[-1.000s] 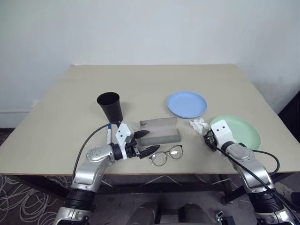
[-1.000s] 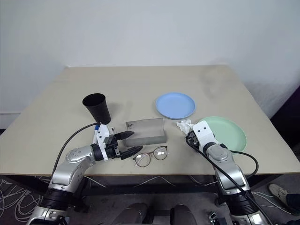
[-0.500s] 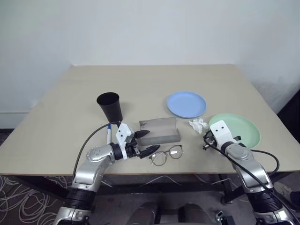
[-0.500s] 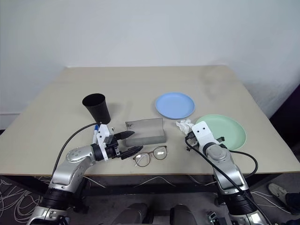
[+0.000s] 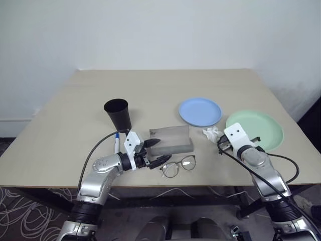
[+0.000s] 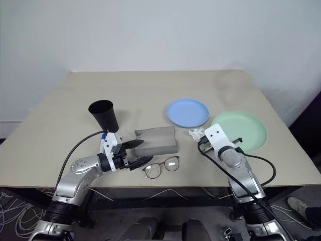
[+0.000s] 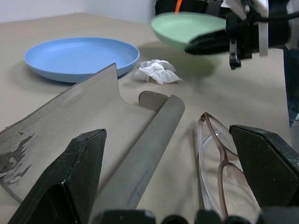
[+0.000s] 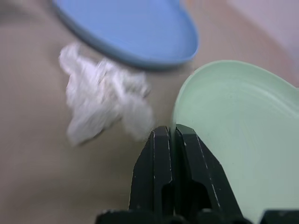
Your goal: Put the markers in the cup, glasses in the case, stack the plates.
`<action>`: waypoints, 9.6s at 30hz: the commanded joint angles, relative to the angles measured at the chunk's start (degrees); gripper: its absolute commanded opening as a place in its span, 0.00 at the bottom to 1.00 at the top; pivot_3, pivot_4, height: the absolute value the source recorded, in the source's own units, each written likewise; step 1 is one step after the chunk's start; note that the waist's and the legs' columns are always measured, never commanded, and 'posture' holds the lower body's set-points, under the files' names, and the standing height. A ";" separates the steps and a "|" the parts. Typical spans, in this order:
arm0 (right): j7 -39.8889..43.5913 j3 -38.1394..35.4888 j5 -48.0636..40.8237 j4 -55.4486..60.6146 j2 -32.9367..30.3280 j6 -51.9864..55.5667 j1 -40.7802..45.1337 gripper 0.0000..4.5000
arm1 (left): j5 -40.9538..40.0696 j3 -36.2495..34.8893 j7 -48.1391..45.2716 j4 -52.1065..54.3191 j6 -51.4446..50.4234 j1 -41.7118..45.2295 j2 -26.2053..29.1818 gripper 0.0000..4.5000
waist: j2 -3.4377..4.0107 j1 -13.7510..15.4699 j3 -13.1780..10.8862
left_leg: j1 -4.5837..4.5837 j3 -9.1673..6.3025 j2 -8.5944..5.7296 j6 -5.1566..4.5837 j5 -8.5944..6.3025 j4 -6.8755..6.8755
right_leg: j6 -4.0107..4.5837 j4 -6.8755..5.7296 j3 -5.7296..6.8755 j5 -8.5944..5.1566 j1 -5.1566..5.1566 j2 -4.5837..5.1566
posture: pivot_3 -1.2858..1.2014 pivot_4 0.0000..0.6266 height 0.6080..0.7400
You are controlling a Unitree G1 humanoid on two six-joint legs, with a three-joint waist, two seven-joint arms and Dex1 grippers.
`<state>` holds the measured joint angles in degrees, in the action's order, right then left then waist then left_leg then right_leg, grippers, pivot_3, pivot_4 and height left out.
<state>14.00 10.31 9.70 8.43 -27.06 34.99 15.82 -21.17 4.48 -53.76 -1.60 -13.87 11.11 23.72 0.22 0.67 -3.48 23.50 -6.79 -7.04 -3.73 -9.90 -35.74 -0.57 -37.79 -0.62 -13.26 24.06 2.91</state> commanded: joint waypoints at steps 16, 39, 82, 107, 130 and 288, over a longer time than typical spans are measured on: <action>28.09 3.97 -3.81 -55.54 6.50 -45.83 36.43 0.01 | 0.13 -1.23 1.22 0.97 2.34 1.80 -0.56 1.00 | -0.01 -0.69 -0.01 | -0.69 -0.02 0.03 -0.07 0.03 -0.05 | 0.01 0.12 0.04 0.13 -0.75 -0.08 | 0.52 0.00 0.97; 24.55 0.34 -0.73 -75.45 11.04 -59.46 45.20 0.44 | -0.34 -2.83 5.01 5.40 1.94 -2.05 0.68 1.00 | 0.12 -0.70 0.02 | -1.00 -0.02 0.03 0.20 0.19 0.68 | 0.21 0.02 -0.25 0.23 -0.54 -0.27 | 0.52 0.00 0.97; 28.45 -3.75 -8.55 -46.23 3.94 -16.11 25.96 0.41 | 0.19 -1.87 3.66 3.83 1.96 -0.50 0.66 1.00 | 0.15 -0.67 0.01 | -0.86 0.02 0.04 0.18 0.19 0.58 | 0.27 0.08 -0.16 0.13 -0.58 -0.09 | 0.52 0.00 0.97; 23.37 -2.83 -4.98 -67.87 8.10 -33.30 43.74 0.11 | 0.67 -1.78 3.64 3.27 2.47 0.28 0.25 1.00 | 0.15 -0.62 0.00 | -0.87 0.00 0.05 0.18 0.18 0.65 | 0.25 0.15 -0.12 0.13 -0.56 -0.10 | 0.52 0.00 0.97; 36.50 -5.53 -9.71 -57.70 2.22 -42.18 32.46 0.94 | -0.40 -1.72 1.34 4.59 0.93 1.14 2.59 1.00 | 0.18 -0.35 0.01 | -0.90 -0.04 0.02 0.18 0.19 0.75 | 0.12 0.20 -0.18 0.15 -0.56 -0.13 | 0.52 0.00 0.97; 41.30 -10.42 -25.94 -15.51 -3.03 -31.06 4.37 0.95 | 36.15 9.40 5.58 -71.30 29.92 55.19 -6.23 0.00 | -0.27 -0.35 -0.16 | -0.38 -0.13 -0.01 -0.13 0.08 -0.24 | -0.19 0.06 0.18 0.23 -0.69 -0.06 | 0.52 0.00 0.97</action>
<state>54.77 1.99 -13.75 -10.49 -29.13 3.07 19.55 14.04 13.42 -49.14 -73.32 15.49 65.14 17.39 -0.05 0.32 -3.64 23.13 -6.92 -7.05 -3.87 -9.83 -36.00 -0.77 -37.73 -0.41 -13.02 23.36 2.86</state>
